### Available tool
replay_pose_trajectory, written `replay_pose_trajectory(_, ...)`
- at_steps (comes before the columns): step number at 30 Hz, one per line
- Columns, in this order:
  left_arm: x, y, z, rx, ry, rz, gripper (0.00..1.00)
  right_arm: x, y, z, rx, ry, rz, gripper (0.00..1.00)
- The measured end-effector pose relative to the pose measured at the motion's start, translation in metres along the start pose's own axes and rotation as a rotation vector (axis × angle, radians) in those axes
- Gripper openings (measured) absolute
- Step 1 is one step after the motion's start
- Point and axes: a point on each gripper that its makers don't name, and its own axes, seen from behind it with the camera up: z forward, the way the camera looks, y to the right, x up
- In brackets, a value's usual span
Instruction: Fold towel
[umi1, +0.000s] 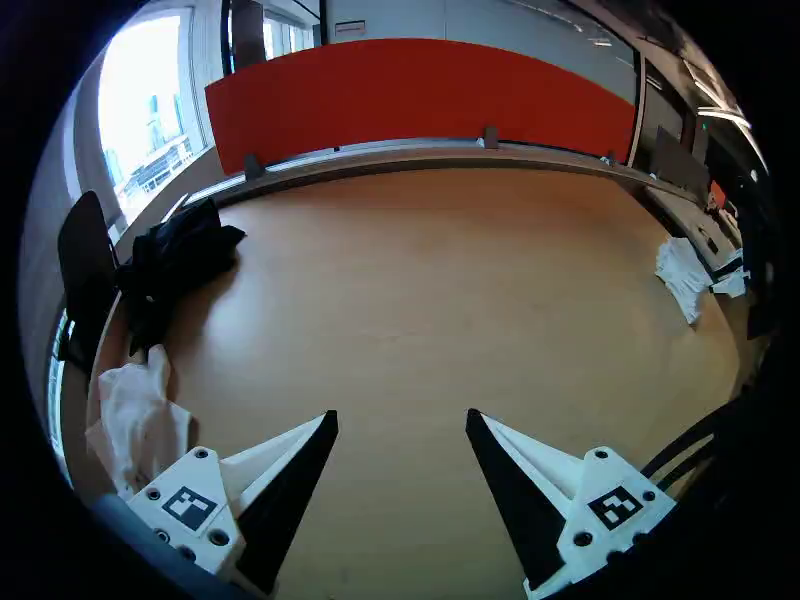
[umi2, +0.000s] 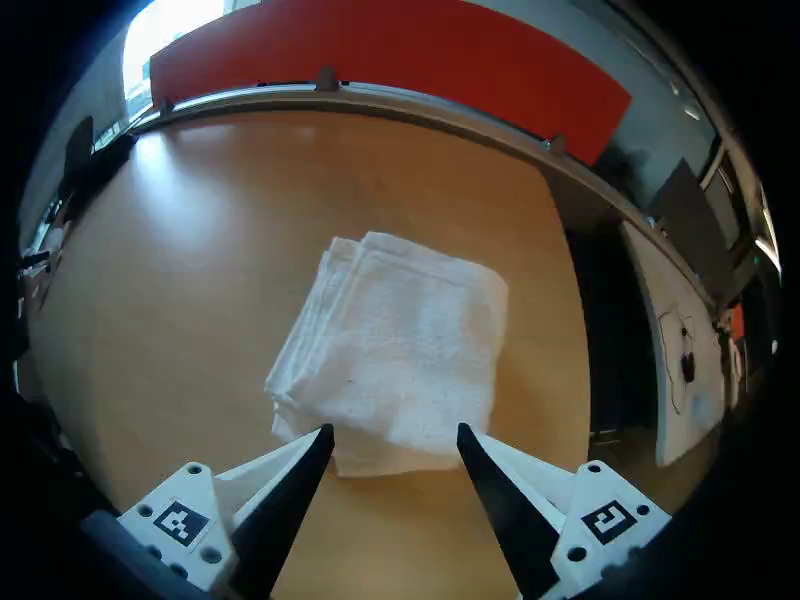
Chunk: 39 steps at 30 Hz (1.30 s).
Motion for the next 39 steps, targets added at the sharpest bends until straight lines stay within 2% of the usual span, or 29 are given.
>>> replay_pose_trajectory(7,0.000,-0.002,-0.001,0.003,0.002,-0.004,0.95,0.013,-0.025,0.001,0.048,0.023,-0.026,0.92)
replay_pose_trajectory(13,-0.003,-0.005,-0.002,0.008,0.000,-0.011,0.95,0.022,-0.043,0.003,0.087,0.041,-0.036,0.85)
replay_pose_trajectory(16,-0.005,-0.007,-0.003,0.009,-0.001,-0.013,0.95,0.024,-0.050,0.004,0.101,0.044,-0.043,0.77)
replay_pose_trajectory(18,-0.006,-0.007,-0.004,0.010,-0.001,-0.014,0.95,0.025,-0.053,0.005,0.109,0.043,-0.048,0.66)
replay_pose_trajectory(24,-0.008,-0.008,-0.005,0.011,-0.002,-0.018,0.95,0.025,-0.056,0.008,0.120,0.036,-0.056,0.40)
replay_pose_trajectory(31,-0.008,-0.009,-0.006,0.013,-0.001,-0.018,0.95,0.022,-0.055,0.009,0.115,0.028,-0.067,0.39)
replay_pose_trajectory(37,-0.007,-0.009,-0.006,0.013,-0.001,-0.018,0.95,0.021,-0.056,0.011,0.120,0.025,-0.072,0.18)
replay_pose_trajectory(39,-0.008,-0.009,-0.006,0.013,-0.001,-0.018,0.95,0.021,-0.057,0.011,0.125,0.025,-0.074,0.15)
